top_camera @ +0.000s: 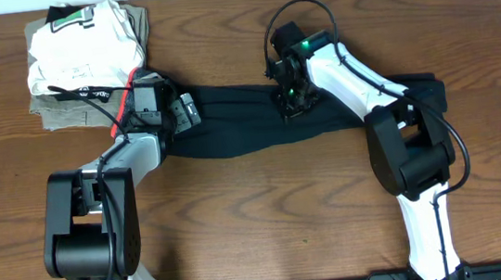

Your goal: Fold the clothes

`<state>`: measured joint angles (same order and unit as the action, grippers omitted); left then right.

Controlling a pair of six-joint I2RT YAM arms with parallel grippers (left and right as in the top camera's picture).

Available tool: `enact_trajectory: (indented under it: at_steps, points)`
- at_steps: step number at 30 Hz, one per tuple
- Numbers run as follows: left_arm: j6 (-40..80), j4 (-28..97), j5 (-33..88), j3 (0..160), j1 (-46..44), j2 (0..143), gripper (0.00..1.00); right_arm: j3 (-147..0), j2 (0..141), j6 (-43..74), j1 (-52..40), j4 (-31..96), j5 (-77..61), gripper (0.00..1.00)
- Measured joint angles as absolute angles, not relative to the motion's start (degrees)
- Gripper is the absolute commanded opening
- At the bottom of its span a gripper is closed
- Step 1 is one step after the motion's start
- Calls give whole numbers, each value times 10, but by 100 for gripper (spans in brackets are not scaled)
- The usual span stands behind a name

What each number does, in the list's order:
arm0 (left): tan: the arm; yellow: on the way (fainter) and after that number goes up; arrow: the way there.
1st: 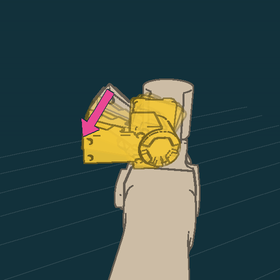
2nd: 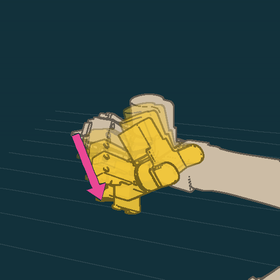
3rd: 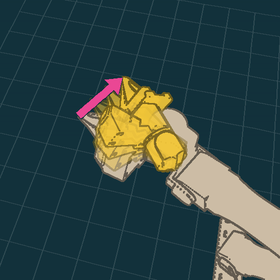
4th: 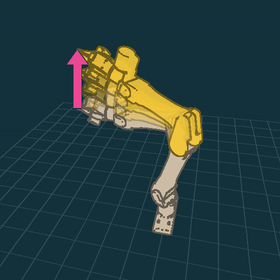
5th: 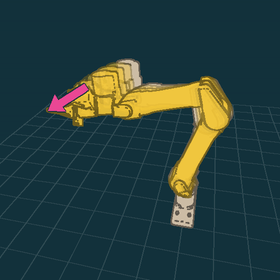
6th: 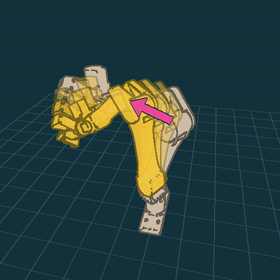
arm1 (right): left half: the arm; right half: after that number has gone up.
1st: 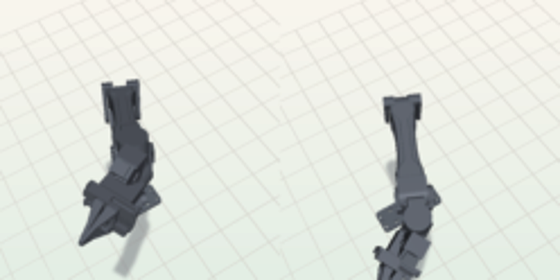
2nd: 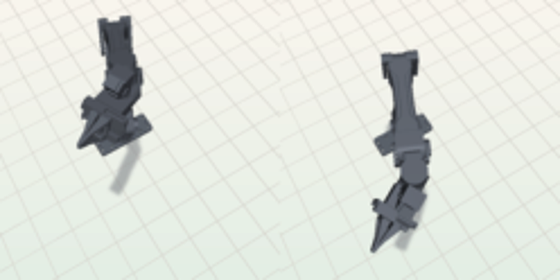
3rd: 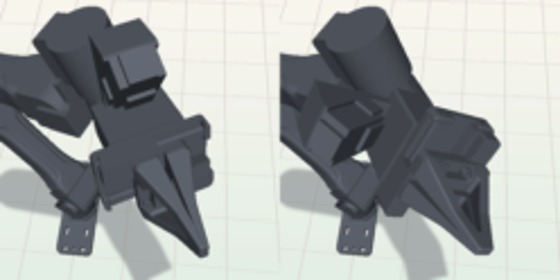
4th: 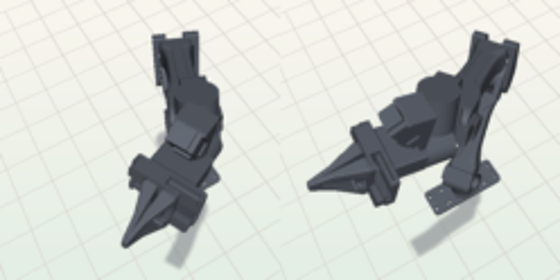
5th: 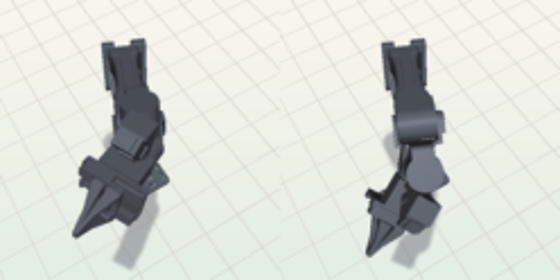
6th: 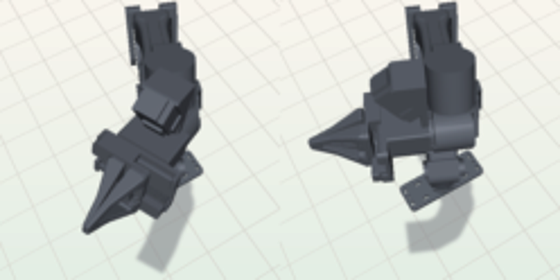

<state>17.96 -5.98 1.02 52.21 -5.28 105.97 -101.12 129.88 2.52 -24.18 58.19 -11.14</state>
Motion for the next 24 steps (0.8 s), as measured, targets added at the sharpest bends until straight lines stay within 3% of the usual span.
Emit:
enact_trajectory:
  at_steps: [24]
  points:
    - [180, -60, 11, 522, -53, 1060, 98, -1012, 1305, 65, -148, 528, 79, 8]
